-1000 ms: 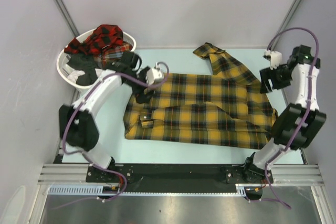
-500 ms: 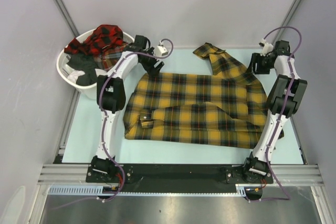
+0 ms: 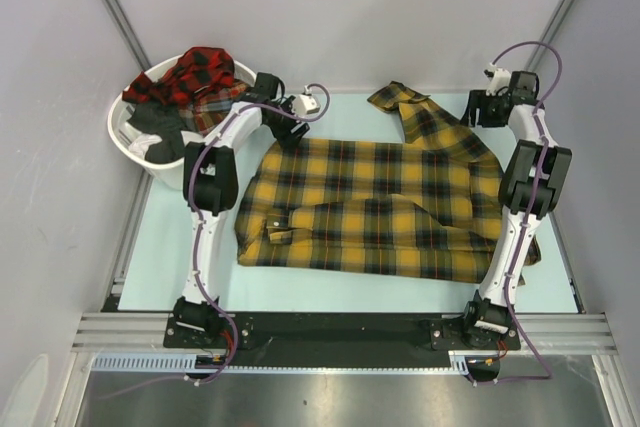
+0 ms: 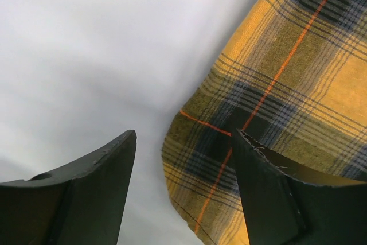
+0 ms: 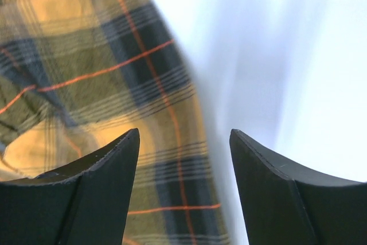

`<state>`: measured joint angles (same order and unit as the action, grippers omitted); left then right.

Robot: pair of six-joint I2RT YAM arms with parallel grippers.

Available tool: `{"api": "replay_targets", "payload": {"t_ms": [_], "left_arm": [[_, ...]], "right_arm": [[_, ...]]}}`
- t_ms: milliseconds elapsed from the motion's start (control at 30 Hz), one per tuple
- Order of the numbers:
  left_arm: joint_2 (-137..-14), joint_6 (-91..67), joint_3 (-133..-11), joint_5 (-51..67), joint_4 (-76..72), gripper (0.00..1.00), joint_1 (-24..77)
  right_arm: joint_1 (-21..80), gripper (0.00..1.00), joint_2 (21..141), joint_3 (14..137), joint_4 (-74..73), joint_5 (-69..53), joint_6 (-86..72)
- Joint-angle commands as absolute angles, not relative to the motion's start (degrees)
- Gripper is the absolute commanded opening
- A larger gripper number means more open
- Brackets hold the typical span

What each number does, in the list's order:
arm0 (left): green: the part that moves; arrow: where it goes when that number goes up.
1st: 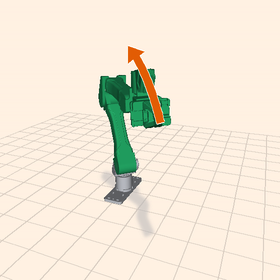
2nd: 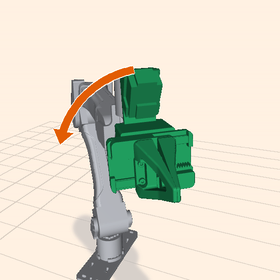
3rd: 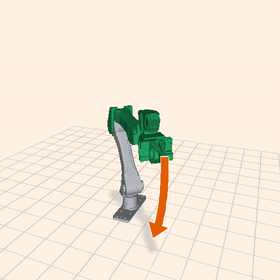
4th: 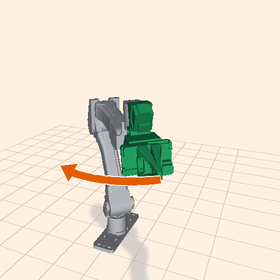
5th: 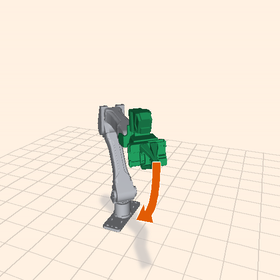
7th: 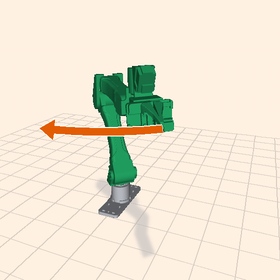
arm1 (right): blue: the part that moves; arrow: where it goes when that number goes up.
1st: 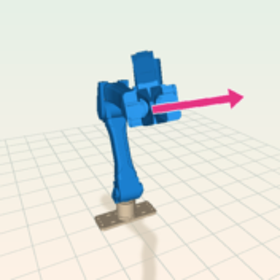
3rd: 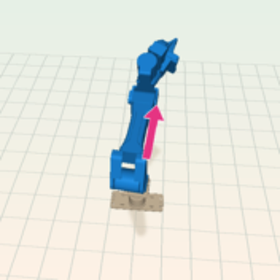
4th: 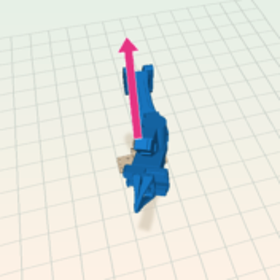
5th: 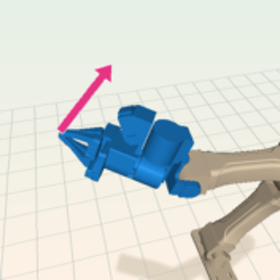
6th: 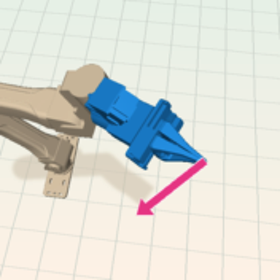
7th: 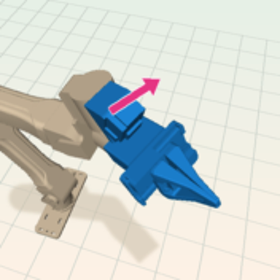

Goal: Fold and stack the long sleeve shirts
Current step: Fold the shirt

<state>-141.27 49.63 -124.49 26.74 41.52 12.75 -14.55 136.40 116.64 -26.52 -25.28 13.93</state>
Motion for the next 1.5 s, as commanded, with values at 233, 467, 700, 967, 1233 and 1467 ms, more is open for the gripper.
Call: {"api": "replay_targets", "payload": {"t_ms": [233,467,700,967,1233,1467], "left_arm": [[-141.86,56.77,-126.39,29.44,39.81,0.69,12.3],[-142.47,59.94,-126.83,28.74,40.08,0.64,12.3],[-143.96,61.08,-127.53,25.75,37.09,0.59,11.69],[-144.58,65.47,-127.35,26.1,39.02,0.53,11.78],[-142.56,68.2,-125.86,26.98,40.43,0.47,12.04],[-140.72,69.78,-125.33,27.42,42.36,0.23,11.95]], "right_arm": [[-13.62,0.62,143.34,124.88,-23.72,-26.19,12.74],[-13.54,0.57,148.18,130.96,-28.83,-26.98,15.38],[-13.27,0.48,149.06,131.31,-29.09,-28.65,17.14],[-13.01,0.06,147.83,130.69,-29.53,-33.49,20.04],[-12.74,0.0,145.38,131.92,-31.11,-34.72,19.77],[-13.54,0.0,142.65,130.52,-29.45,-35.16,16.53]]}}
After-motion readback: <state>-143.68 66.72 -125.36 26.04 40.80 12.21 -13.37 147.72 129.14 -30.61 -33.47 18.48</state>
